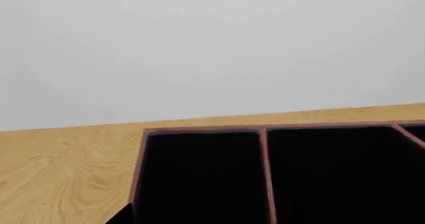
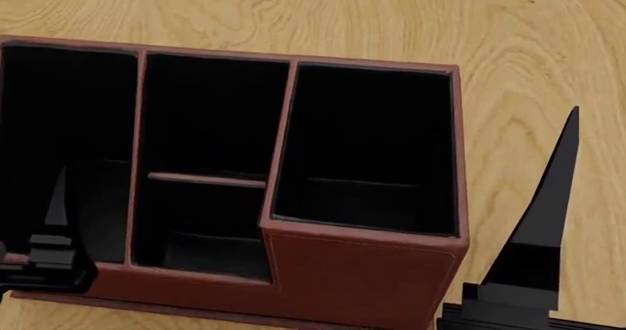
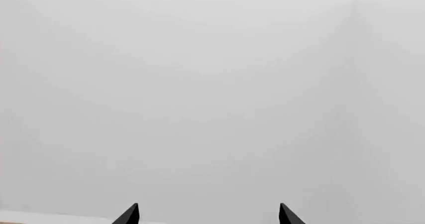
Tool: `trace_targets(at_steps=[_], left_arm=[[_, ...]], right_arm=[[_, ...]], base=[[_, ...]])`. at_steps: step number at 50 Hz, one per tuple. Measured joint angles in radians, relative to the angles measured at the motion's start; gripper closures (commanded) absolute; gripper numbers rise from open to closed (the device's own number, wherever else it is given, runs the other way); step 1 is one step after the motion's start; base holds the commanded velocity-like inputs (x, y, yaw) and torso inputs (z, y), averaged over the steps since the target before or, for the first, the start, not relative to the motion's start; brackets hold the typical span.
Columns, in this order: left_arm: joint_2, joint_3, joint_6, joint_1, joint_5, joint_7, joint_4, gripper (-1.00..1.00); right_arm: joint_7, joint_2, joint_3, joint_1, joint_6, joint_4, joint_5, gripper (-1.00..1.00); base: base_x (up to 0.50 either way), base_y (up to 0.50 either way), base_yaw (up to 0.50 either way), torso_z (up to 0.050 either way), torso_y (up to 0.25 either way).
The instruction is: Pick up the book and place it in the back compartment of the caddy.
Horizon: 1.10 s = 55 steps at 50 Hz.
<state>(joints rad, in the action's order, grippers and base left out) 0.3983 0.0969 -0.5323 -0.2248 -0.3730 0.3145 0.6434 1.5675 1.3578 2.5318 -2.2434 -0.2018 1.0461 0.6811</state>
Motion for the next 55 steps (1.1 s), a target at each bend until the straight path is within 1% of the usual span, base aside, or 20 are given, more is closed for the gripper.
trace_targets(at_steps=[6, 12, 18, 24, 32, 39, 48, 55], left_arm=[[0.010, -0.003, -0.060, -0.008, -0.029, 0.011, 0.039, -1.00], [0.021, -0.028, -0.160, -0.028, -0.085, 0.038, 0.099, -1.00], [0.013, -0.106, -0.290, -0.057, -0.207, 0.085, 0.178, -1.00], [-0.001, -0.199, -0.429, -0.099, -0.356, 0.165, 0.253, -1.00], [-0.026, -0.319, -0.611, -0.168, -0.582, 0.334, 0.312, -1.00], [-0.047, -0.413, -0.714, -0.216, -0.791, 0.521, 0.322, -1.00], [-0.035, -0.462, -0.758, -0.260, -1.070, 0.795, 0.311, -1.00], [-0.019, -0.478, -0.742, -0.270, -1.212, 0.965, 0.313, -1.00]], right_arm=[[-0.001, 0.003, -0.013, 0.017, 0.000, 0.000, -0.005, -1.00], [-0.002, 0.008, -0.035, 0.050, -0.003, -0.004, -0.016, -1.00], [-0.006, 0.015, -0.061, 0.086, -0.008, -0.008, -0.026, -1.00], [-0.011, 0.024, -0.082, 0.117, -0.014, -0.012, -0.036, -1.00], [-0.016, 0.031, -0.104, 0.150, -0.024, -0.019, -0.047, -1.00], [-0.020, 0.031, -0.122, 0.174, -0.032, -0.027, -0.052, -1.00], [-0.021, 0.027, -0.144, 0.203, -0.043, -0.039, -0.057, -1.00], [-0.020, 0.024, -0.159, 0.228, -0.049, -0.046, -0.064, -1.00]], base=[[0.00, 0.00, 0.00, 0.000, 0.000], [0.00, 0.00, 0.00, 0.000, 0.000], [0.00, 0.00, 0.00, 0.000, 0.000], [0.00, 0.00, 0.00, 0.000, 0.000], [0.00, 0.00, 0.00, 0.000, 0.000], [0.00, 0.00, 0.00, 0.000, 0.000], [0.00, 0.00, 0.00, 0.000, 0.000], [0.00, 0.00, 0.00, 0.000, 0.000]])
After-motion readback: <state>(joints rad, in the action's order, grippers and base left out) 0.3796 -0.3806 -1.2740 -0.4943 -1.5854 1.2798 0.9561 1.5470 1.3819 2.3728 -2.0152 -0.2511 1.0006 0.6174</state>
